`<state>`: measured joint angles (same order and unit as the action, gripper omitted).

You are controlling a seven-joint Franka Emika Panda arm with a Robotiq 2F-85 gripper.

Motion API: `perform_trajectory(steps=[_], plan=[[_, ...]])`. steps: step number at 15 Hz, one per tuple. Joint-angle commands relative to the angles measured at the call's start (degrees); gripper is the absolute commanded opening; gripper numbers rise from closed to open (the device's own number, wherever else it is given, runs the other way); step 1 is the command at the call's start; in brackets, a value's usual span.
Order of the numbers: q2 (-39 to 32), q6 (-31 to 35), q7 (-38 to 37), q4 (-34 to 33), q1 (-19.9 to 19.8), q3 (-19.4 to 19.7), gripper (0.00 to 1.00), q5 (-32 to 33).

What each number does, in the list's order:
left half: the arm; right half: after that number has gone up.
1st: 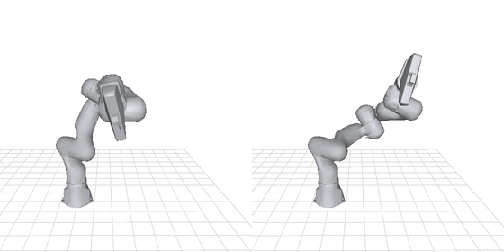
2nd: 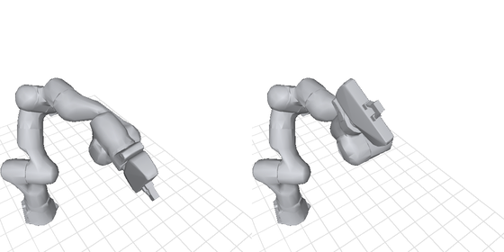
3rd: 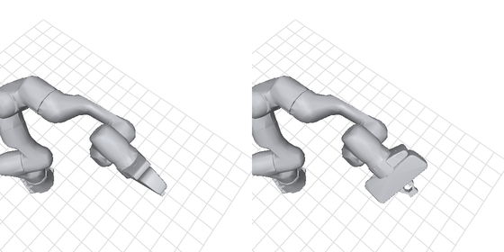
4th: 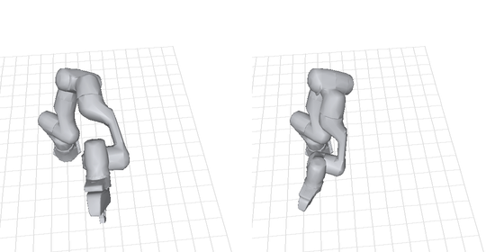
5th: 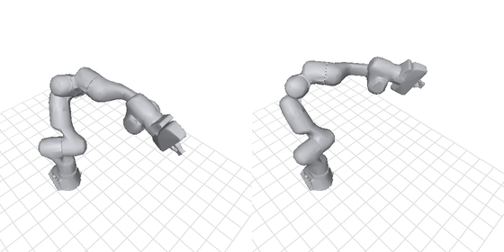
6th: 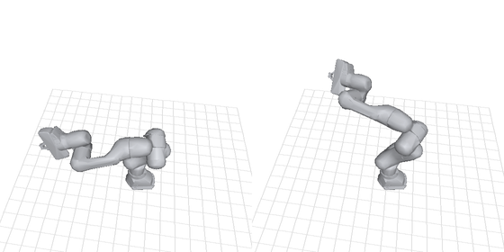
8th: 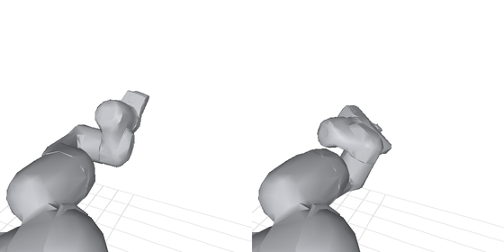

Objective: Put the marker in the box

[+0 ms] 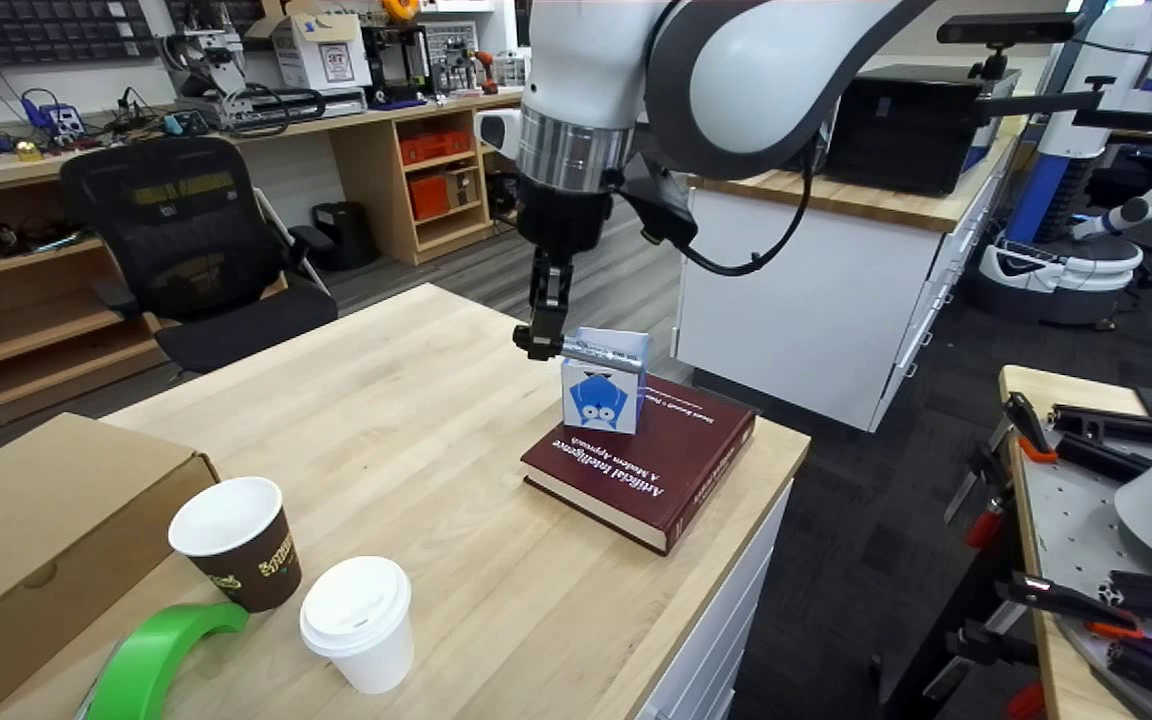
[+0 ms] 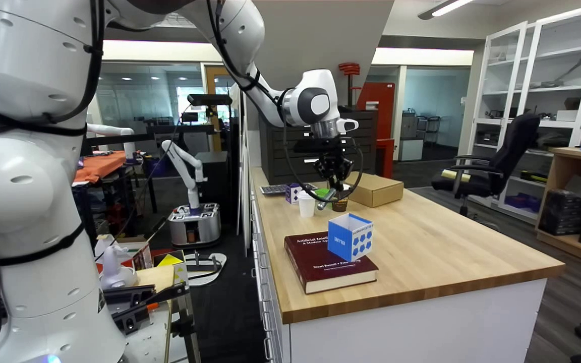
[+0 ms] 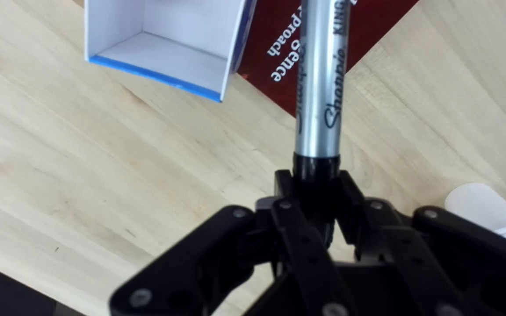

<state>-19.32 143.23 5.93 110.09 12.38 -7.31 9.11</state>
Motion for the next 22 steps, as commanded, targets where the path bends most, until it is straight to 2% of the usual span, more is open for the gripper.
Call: perform_trajectory(steps=[1, 5, 10, 13, 17, 22], plan=[[1.5, 4.4, -1.4, 2.2, -1.3, 1.3, 0.07, 1.4], [1.5, 9.5, -1.5, 2.9, -2.3, 2.7, 0.07, 1.6], [1.0, 17.9, -3.0, 4.6, -2.1, 5.6, 0.07, 5.2], [0.2, 23.0, -2.4, 6.2, -2.7, 5.8, 0.07, 4.3], [0.0, 29.7, -3.0, 10.0, -3.1, 5.9, 0.07, 2.8], [0.8, 39.5, -7.1, 16.6, -1.8, 8.1, 0.07, 2.7]])
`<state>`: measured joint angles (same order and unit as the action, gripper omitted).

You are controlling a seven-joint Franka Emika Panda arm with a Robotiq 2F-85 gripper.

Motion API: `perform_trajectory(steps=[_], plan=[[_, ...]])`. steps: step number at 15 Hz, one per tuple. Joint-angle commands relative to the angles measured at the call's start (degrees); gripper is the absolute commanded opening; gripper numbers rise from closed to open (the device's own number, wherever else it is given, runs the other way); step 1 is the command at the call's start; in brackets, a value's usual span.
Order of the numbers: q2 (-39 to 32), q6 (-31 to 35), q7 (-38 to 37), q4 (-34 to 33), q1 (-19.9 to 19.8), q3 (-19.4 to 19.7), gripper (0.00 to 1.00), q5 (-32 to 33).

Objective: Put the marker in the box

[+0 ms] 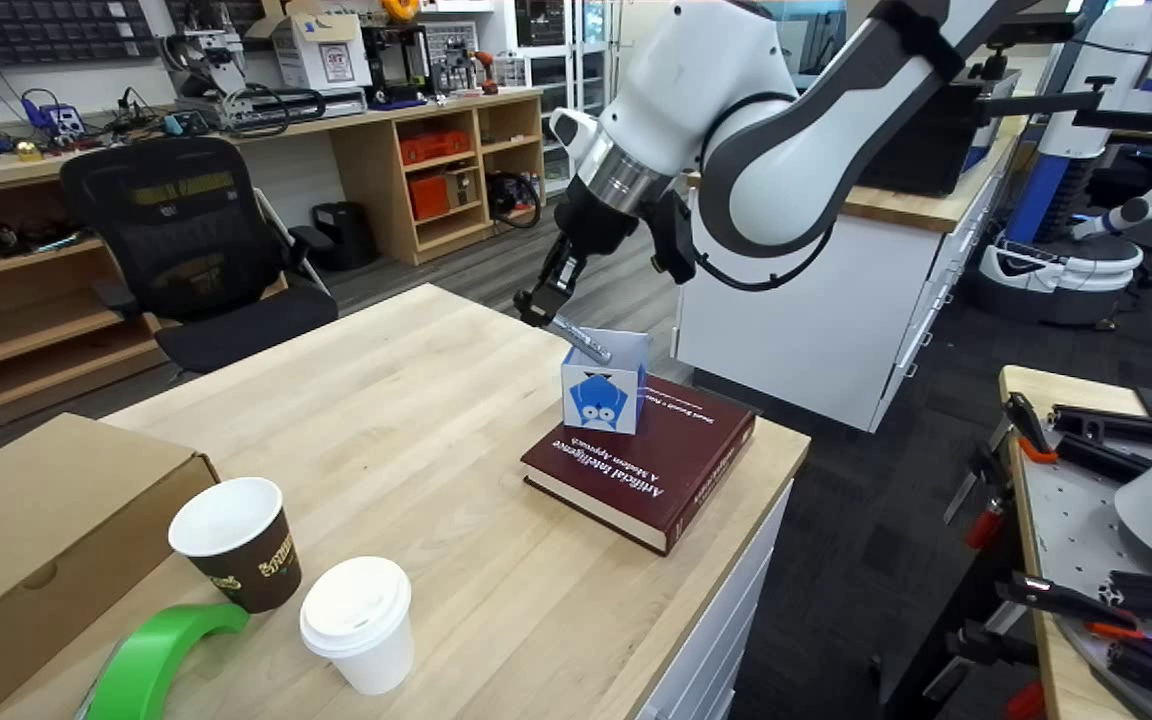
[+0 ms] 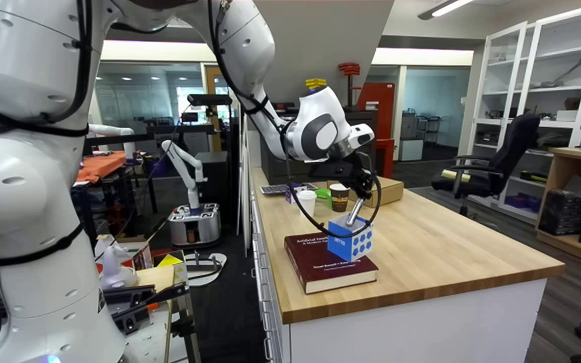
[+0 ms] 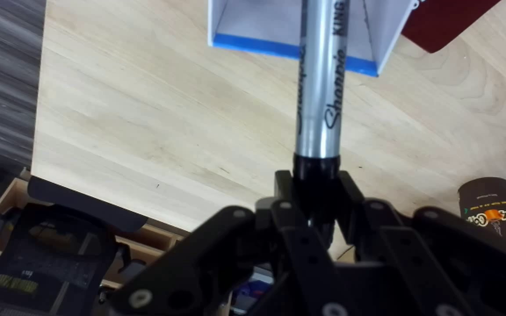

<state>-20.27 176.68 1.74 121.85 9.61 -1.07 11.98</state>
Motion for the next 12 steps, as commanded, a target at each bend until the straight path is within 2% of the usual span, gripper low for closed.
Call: perform_trajectory(steps=[1, 4, 5, 6, 7, 12], plan=[[1.7, 8.0, -3.5, 5.8, 1.4, 2.5, 0.07, -0.2], [1.4, 13.1, -4.5, 8.5, 2.4, 4.2, 0.08, -0.8], [1.3, 14.5, -4.7, 9.3, 2.5, 4.4, 0.23, -1.0], [1.3, 15.7, -4.7, 9.9, 2.6, 4.5, 0.51, -1.4], [1.3, 16.8, -4.8, 10.6, 2.6, 4.4, 0.51, -1.8], [2.1, 19.4, -4.5, 13.4, 3.5, 4.2, 0.81, -3.5]])
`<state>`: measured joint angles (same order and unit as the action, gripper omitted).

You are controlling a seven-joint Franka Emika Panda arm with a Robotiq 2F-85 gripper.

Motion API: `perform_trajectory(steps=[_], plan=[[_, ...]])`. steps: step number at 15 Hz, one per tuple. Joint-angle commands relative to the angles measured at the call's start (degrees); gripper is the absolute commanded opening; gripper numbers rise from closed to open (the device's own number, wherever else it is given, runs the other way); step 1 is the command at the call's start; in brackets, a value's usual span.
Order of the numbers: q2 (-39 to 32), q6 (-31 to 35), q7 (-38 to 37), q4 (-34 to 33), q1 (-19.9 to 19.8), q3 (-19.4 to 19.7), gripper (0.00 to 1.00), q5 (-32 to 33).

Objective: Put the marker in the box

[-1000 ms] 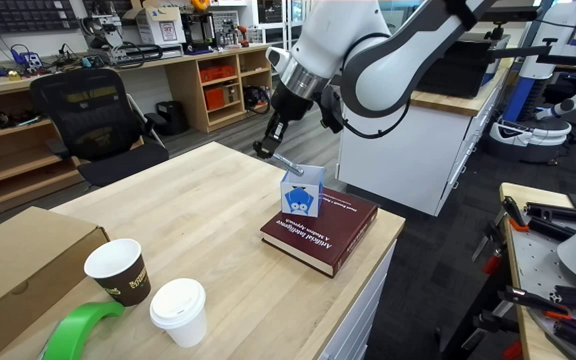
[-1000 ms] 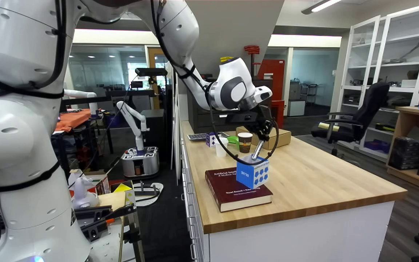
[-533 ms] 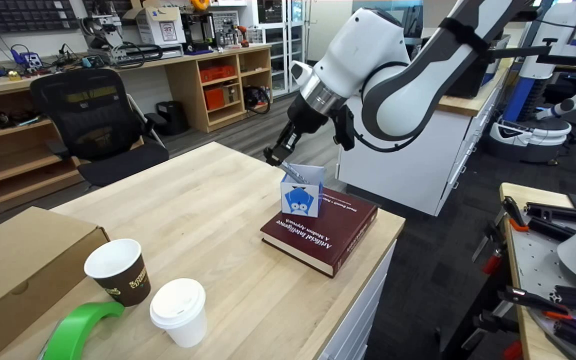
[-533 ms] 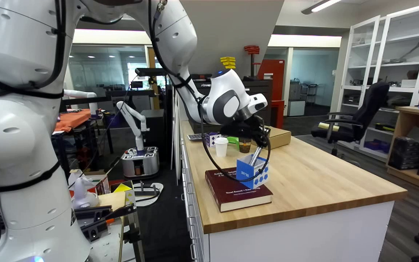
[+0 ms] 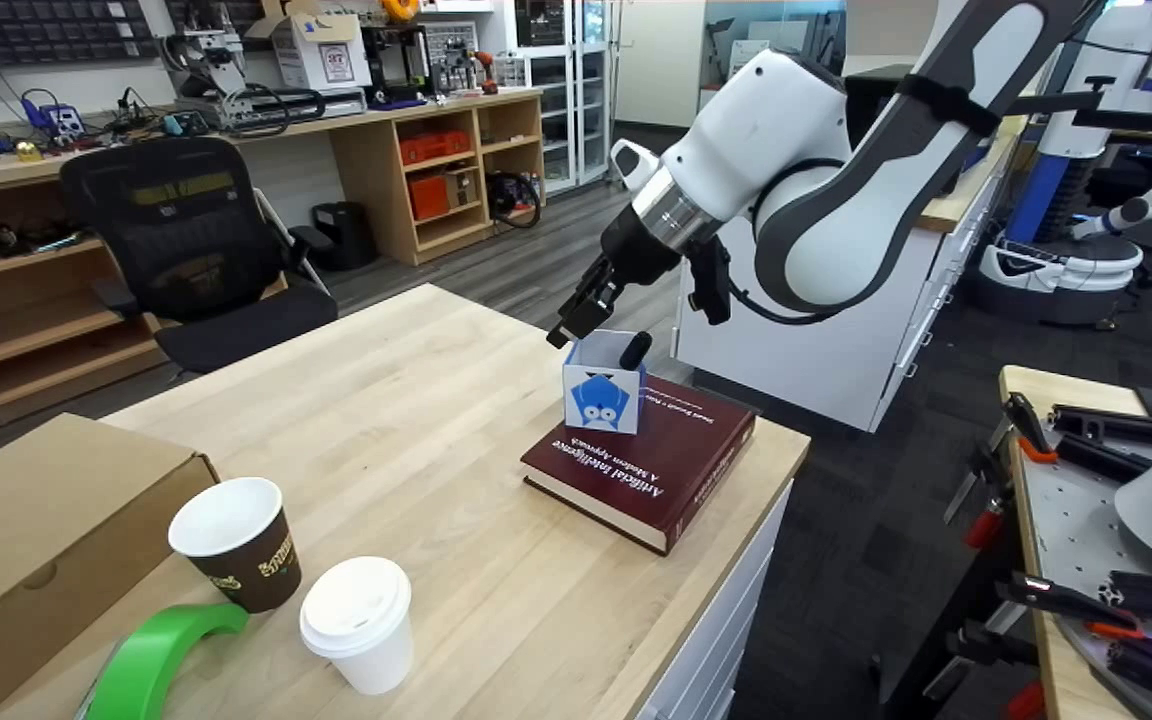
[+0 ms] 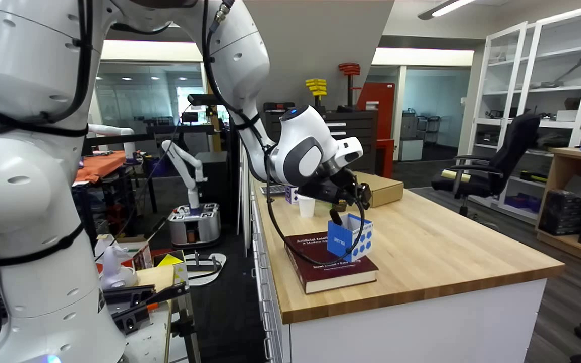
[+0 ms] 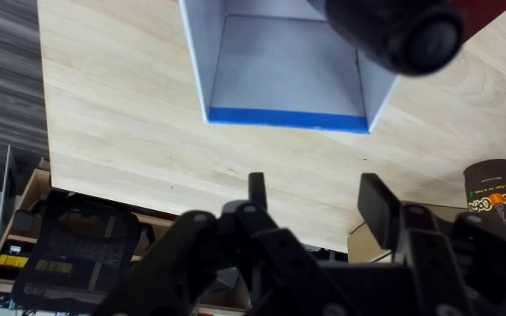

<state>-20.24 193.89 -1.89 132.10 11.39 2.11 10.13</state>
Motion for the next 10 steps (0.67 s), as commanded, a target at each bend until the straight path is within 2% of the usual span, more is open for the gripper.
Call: perform_trajectory(steps=[1, 3, 4, 5, 7, 10], plan=[[2.5, 2.0, -0.7, 3.7, 2.4, 1.4, 0.89, -2.1], [3.4, 0.8, -0.3, 4.3, 3.9, 2.2, 0.99, -3.4], [3.8, 0.1, -0.5, 4.5, 4.5, 2.4, 1.00, -4.2], [0.6, 0.8, 0.0, 1.6, 2.3, 0.7, 0.90, -2.7], [0.7, 0.8, 0.0, 1.8, 3.1, 1.1, 1.00, -3.4], [0.8, 0.8, 0.0, 1.9, 3.3, 1.3, 1.00, -3.5]])
